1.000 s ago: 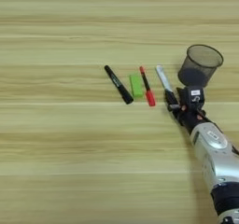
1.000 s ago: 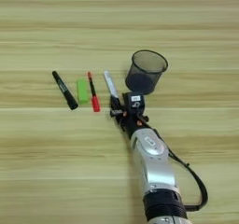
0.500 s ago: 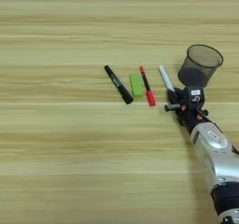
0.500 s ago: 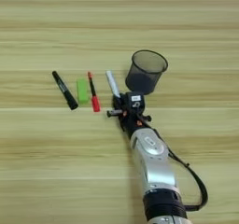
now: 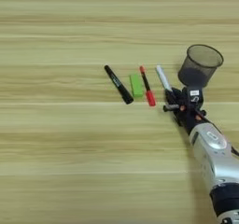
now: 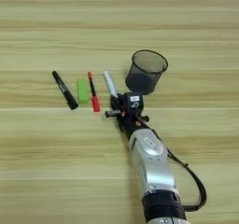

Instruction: Move the objects on the table

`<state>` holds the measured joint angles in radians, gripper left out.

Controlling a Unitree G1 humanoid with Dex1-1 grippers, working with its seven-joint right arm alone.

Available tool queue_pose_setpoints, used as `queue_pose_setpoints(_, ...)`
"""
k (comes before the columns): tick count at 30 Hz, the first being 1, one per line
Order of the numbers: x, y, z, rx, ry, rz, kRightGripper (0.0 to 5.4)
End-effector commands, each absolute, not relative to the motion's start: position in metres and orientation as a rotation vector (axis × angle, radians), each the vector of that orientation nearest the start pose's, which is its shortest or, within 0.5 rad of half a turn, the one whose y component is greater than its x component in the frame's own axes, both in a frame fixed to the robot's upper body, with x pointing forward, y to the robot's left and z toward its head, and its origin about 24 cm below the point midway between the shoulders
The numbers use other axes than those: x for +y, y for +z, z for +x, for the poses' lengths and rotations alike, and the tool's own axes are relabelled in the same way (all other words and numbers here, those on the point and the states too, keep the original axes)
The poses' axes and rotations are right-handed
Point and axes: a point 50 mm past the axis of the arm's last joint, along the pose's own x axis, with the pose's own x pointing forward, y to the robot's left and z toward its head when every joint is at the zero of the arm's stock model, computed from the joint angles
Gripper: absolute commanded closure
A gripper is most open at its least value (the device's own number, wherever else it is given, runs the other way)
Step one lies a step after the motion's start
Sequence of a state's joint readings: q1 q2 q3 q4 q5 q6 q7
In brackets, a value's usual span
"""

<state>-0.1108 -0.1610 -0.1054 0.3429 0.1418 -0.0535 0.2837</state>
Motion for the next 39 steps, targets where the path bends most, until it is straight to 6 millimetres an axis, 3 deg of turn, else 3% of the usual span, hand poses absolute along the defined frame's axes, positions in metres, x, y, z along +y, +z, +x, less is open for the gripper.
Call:
queue_pose_setpoints(1, -0.193, 0.031, 0.279, 0.046, 0.187, -0.020, 4.72)
queue_pose_setpoints(10, -0.194, 0.035, 0.279, 0.028, 0.188, -0.023, 4.73)
queue_pose_setpoints(23, -0.196, 0.063, 0.279, -0.063, 0.207, -0.084, 4.74)
queue_pose_setpoints(30, -0.201, 0.088, 0.274, -0.126, 0.217, -0.142, 4.74)
queue_pose_setpoints(39, -0.227, 0.130, 0.259, -0.179, 0.197, -0.267, 4.74)
